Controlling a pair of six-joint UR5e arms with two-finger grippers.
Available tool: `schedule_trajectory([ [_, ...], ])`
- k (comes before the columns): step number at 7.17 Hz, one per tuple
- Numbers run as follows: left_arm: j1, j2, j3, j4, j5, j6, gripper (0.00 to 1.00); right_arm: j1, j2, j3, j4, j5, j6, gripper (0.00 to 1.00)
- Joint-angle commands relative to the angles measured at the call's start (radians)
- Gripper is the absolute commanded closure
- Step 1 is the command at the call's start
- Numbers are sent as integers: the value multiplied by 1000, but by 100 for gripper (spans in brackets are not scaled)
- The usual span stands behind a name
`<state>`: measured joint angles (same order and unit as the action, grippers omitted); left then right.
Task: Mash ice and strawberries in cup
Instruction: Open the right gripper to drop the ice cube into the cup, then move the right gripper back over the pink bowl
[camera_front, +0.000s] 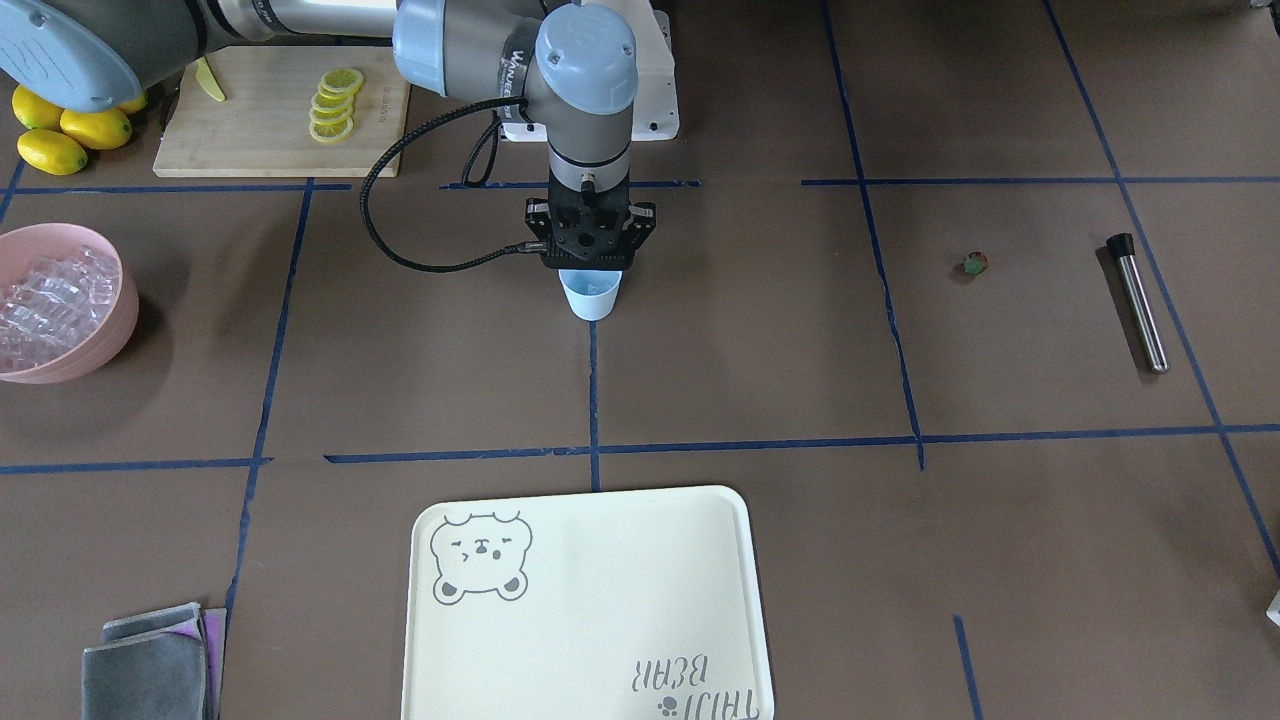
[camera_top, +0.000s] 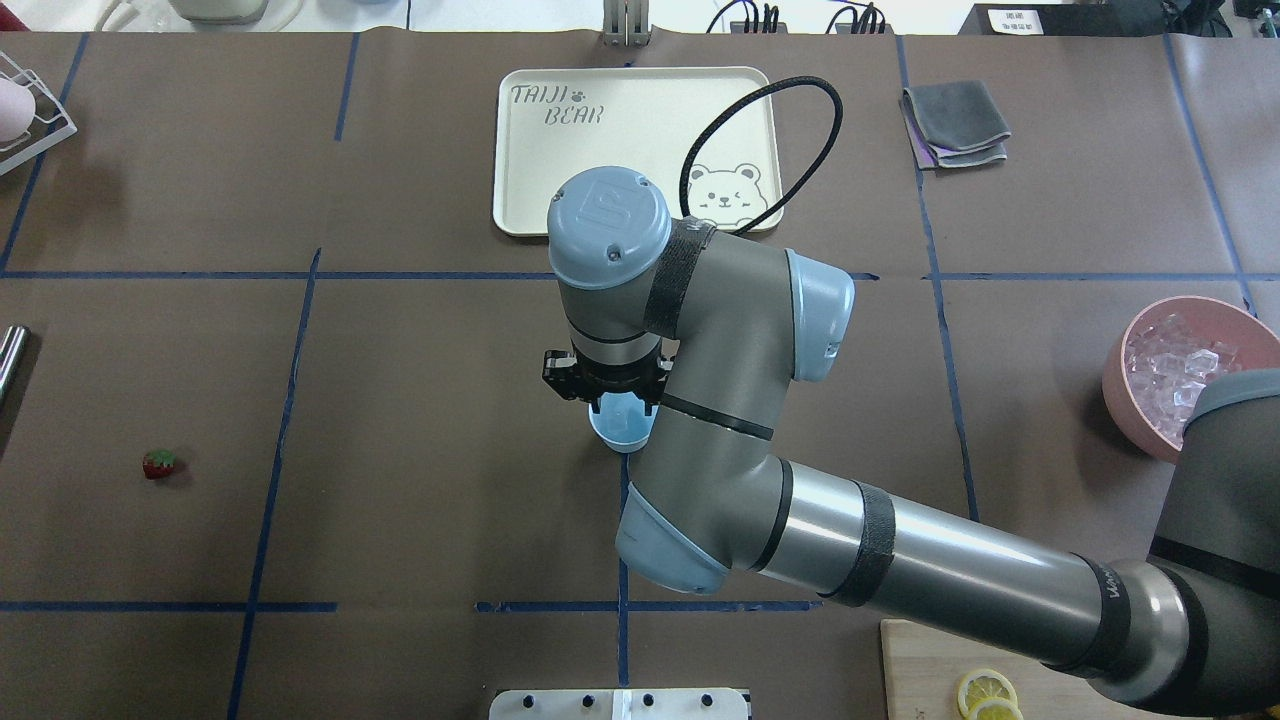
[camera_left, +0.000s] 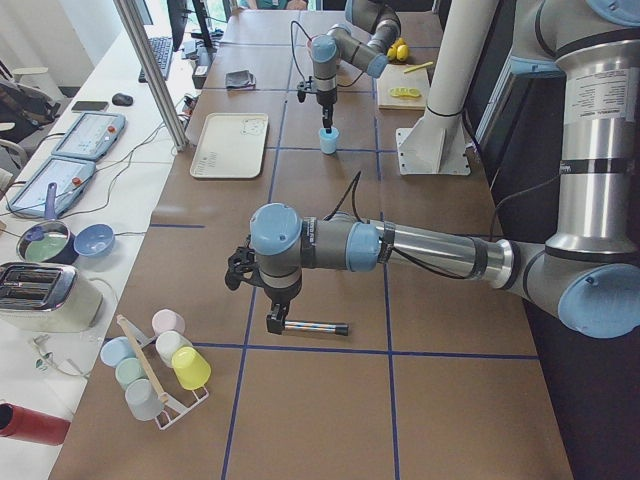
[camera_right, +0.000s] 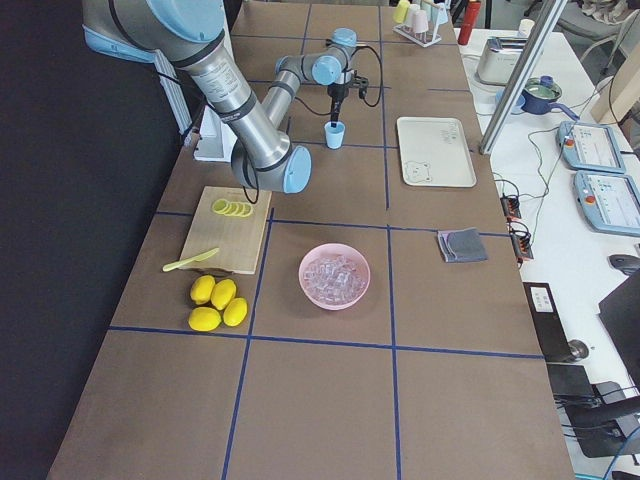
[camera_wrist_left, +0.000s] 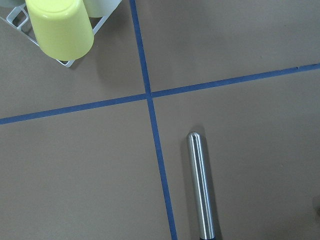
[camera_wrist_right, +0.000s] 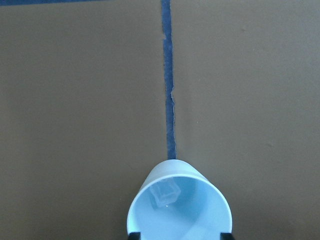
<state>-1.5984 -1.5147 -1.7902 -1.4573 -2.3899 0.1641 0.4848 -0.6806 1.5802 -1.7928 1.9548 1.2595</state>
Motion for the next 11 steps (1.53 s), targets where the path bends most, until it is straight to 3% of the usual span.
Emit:
schedule_trajectory([
  [1, 0, 1, 0, 0, 0, 0, 0, 1, 1, 9, -2, -4, 0, 6],
  [2, 0, -1, 0, 0, 0, 0, 0, 5, 1, 32, -5, -25, 0, 1],
  [4, 0, -2, 0, 0, 0, -11, 0, 35, -1, 72, -19, -28, 0, 1],
  [6, 0, -4, 0, -8, 0, -26, 0, 75, -20, 202, -113, -25, -8, 1],
  [7, 0, -2, -2, -8, 0, -28, 0, 115, -77, 290, -143, -14, -29, 1],
  [9, -2, -2, -6, -8, 0, -28, 0, 199, -312, 508, -132, -11, -151, 1],
  [11, 0, 2, -17, -5, -2, -29, 0, 283, -509, 633, -125, 25, -289, 1],
])
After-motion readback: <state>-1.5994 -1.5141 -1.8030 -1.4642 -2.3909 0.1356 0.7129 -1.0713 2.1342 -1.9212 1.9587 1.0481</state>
